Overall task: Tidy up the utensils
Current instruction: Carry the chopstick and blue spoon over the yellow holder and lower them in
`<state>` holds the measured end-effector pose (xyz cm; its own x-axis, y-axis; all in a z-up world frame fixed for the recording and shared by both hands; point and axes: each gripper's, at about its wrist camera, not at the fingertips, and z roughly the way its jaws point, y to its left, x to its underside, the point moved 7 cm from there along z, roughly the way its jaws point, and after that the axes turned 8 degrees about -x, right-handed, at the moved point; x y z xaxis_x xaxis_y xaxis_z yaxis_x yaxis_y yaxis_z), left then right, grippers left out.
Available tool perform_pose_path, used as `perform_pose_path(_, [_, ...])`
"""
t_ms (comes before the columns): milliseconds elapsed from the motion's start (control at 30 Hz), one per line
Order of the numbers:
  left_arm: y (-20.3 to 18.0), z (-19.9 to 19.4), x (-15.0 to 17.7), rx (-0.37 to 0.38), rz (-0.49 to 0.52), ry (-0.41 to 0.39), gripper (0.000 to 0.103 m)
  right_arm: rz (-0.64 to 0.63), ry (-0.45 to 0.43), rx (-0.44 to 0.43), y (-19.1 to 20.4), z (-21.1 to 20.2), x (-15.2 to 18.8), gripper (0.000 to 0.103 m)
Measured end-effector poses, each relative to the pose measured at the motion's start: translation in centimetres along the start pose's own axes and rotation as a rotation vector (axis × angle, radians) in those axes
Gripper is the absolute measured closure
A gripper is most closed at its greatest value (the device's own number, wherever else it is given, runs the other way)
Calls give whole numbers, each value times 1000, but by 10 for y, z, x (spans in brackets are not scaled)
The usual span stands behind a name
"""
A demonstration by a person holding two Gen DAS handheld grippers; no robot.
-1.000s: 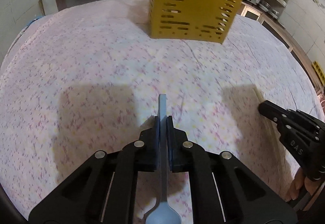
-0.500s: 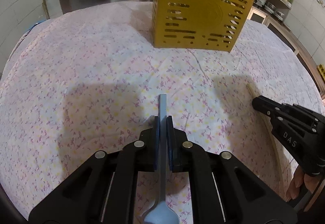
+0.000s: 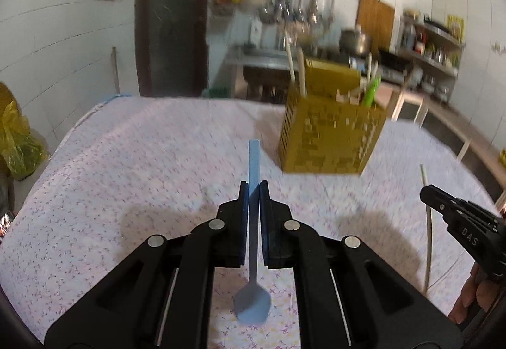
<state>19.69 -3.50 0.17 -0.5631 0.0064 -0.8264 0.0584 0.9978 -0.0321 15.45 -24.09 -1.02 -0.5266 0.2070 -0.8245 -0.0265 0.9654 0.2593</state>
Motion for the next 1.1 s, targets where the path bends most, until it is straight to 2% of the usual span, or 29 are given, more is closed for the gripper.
perform_pose_path(167, [10, -18, -11, 29, -46, -58, 97, -13, -113, -11, 8, -21, -16, 97])
perform_pose_path(433, [6, -22, -2, 21, -8, -91, 97, -18, -218, -9, 9, -32, -23, 97])
perform_pose_path(633, [0, -30, -14, 41, 13, -118, 97, -40, -312, -12, 13, -50, -43, 97])
perform_pose_path(800, [-17, -49, -54, 73, 38, -196, 97, -62, -412, -27, 19, -63, -92, 97])
perform_pose_path(967, [-43, -75, -129, 108, 43, -344, 97, -112, -550, -26, 31, -75, -158, 97])
perform_pose_path(1100, [-63, -74, -181, 137, 33, -417, 97, -134, -640, -8, 35, -71, -204, 97])
